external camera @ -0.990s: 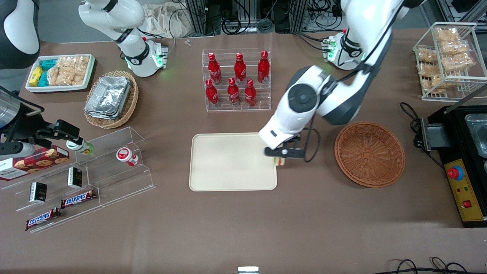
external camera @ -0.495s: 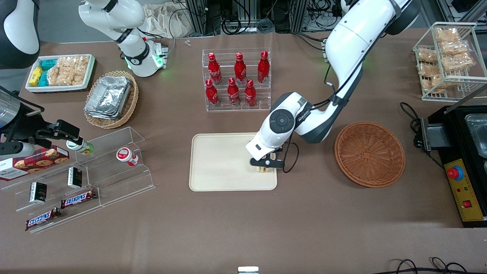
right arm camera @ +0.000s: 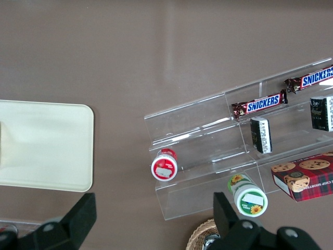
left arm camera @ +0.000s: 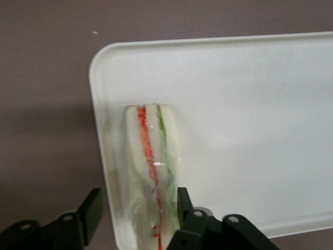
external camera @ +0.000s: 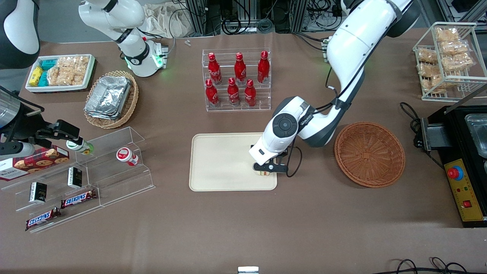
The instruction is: Place sandwich from basket to tray
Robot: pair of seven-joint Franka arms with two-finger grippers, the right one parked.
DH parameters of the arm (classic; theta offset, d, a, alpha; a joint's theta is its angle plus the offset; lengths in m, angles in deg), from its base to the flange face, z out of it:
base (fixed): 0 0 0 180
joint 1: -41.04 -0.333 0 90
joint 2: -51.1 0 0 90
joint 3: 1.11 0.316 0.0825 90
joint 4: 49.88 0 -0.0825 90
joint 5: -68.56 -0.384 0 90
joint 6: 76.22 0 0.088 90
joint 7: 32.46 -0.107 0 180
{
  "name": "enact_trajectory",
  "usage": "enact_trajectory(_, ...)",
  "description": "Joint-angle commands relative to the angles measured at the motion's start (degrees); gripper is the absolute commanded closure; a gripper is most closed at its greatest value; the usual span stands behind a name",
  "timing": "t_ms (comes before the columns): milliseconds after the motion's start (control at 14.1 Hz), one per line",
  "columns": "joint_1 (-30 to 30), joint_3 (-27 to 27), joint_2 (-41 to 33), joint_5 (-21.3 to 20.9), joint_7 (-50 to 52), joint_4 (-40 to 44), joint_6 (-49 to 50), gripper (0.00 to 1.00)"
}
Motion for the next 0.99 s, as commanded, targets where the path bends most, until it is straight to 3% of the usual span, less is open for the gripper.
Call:
enact_trajectory(0,-3.1,0.2,-8.0,-0.9,-0.5,-0.7,9.8,0.01)
enact_trajectory(283,-10.6,0.1,-17.9,-0.5,-10.3,-0.7,21.7,0.01)
enact_trajectory(707,-21.6,0.1,-28.2,-0.4,-23.0,-0.4,27.7,0.01)
enact_trajectory(919,-26.7,0.2,-31.2,-0.3,-24.6,0.1,29.4,0.00)
